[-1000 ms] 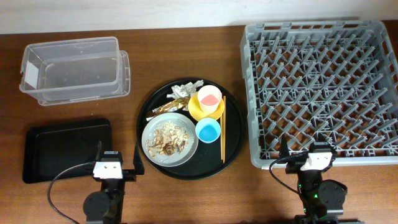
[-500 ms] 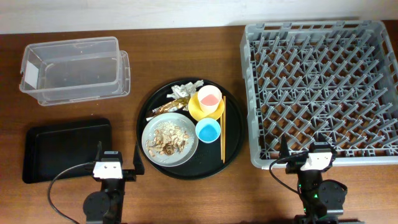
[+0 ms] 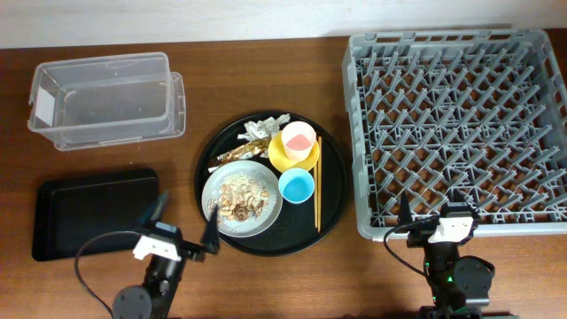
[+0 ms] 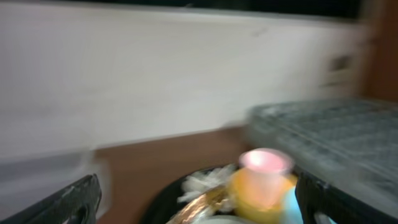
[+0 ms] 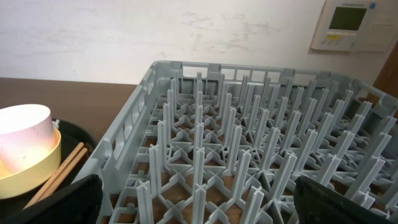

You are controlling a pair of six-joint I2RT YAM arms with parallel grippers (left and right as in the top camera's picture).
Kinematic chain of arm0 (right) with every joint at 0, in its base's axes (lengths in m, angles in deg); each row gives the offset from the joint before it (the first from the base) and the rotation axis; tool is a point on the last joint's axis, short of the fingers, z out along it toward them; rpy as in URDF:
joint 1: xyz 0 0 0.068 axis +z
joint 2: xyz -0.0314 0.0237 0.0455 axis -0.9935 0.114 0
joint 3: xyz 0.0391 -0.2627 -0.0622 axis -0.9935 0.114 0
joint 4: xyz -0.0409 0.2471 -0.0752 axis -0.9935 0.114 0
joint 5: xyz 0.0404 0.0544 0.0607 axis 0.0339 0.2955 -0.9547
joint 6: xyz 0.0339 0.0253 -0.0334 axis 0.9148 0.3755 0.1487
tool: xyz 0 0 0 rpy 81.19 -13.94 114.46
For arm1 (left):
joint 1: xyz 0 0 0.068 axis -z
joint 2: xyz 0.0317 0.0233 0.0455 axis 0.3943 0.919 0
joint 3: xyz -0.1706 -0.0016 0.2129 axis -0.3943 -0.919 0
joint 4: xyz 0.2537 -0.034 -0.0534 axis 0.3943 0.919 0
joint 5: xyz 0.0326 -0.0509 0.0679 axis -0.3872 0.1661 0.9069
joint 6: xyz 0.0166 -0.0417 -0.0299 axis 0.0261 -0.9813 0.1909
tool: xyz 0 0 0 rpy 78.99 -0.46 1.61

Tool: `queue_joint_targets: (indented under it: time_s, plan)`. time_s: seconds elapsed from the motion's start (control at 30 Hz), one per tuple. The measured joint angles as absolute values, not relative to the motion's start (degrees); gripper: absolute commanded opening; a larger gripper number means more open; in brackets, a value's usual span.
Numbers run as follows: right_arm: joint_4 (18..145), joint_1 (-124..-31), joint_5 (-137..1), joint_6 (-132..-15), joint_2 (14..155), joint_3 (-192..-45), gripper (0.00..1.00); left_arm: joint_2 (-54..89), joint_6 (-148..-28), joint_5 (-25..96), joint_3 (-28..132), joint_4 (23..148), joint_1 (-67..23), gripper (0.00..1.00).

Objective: Sort waste into correct bins and load items into the dishwasher rack
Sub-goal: 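Reach the left gripper to the gold wrapper on the black tray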

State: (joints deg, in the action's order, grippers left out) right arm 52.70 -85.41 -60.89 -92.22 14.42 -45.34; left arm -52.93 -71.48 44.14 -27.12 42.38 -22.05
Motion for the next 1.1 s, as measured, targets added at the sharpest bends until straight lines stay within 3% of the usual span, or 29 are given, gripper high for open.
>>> queue_joint_targets:
  time_s: [0.17, 0.37, 0.5, 0.67, 0.87, 1.1]
  plan:
    - [52.7, -85.4, -60.9, -92.2, 14.4, -45.3, 0.98, -52.9, -76.4, 34.0, -26.7, 31.7, -22.1, 0.99]
    - [52.7, -85.4, -60.9, -92.2, 14.4, -45.3, 0.98, -45.3, -78.6, 33.3, -18.6, 35.1, -22.1, 0.99]
    - [52.7, -85.4, -60.9, -92.2, 14.4, -45.3, 0.98, -24.0, -75.5, 33.1, 3.6, 55.9, -21.9, 0.99]
    - [52.7, -85.4, -60.9, -92.2, 14.4, -45.3, 0.98, 7.1, -69.4, 31.0, 37.2, 90.8, -21.9, 0.99]
    - [52.7, -85.4, -60.9, -92.2, 14.4, -45.3, 0.98, 28.9, -67.3, 32.8, 58.8, 103.1, -20.7, 0.99]
    - [52.7, -85.4, -60.9, -92.2, 14.4, -45.3, 0.98, 45.2, -67.3, 57.6, 67.5, 110.4, -10.0, 0.99]
